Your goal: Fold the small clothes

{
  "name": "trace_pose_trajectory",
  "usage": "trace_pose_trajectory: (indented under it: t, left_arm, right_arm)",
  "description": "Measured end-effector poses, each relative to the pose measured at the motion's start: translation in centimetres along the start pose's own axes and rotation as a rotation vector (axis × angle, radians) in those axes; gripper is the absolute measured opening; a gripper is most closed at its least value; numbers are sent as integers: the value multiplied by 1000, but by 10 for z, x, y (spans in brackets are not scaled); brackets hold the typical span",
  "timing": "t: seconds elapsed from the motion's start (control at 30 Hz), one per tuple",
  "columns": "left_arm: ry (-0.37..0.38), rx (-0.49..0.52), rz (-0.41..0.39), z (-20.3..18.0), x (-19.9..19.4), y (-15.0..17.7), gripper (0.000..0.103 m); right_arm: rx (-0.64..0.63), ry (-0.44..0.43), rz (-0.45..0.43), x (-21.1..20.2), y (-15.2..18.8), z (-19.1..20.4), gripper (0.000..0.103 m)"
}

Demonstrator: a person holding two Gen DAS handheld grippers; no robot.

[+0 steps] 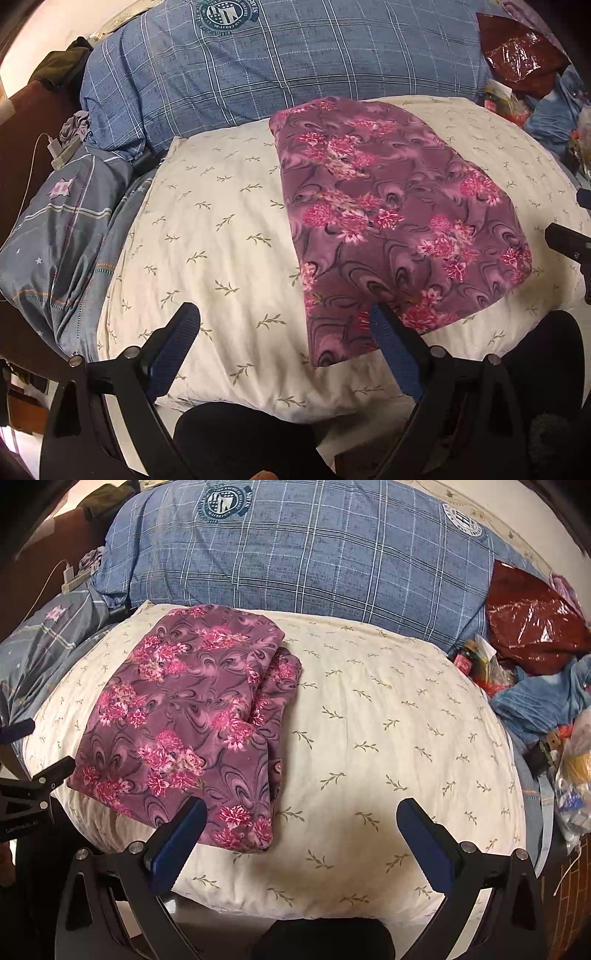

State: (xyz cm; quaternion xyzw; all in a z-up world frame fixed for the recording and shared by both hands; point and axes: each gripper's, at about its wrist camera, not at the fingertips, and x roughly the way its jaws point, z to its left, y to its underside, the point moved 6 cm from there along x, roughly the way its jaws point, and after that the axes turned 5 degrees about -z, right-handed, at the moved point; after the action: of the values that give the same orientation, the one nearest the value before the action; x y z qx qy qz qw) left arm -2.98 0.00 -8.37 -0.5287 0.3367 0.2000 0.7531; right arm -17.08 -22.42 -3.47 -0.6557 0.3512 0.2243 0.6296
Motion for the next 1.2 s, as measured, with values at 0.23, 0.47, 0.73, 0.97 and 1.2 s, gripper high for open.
trace_pose_trajectory:
  t: [0.23, 0.47, 0.73, 0.97, 1.2]
  left_arm:
    - [32, -4, 17, -3, 2, 2, 94]
    - [31, -51, 44, 8, 8, 4, 94]
    - [57, -97, 77, 13, 15, 5, 94]
    - [83, -49, 82, -4, 17, 6, 94]
    - [95, -43, 74, -7, 14, 5, 94]
  right_arm:
    - [-11, -5, 4, 0, 1, 2, 103]
    - [2, -29, 1, 2, 4, -1, 103]
    - [17, -79, 8, 7, 5, -2, 103]
    - [4, -48, 32, 14, 8, -1, 103]
    - [8, -39, 40, 16, 9, -3, 103]
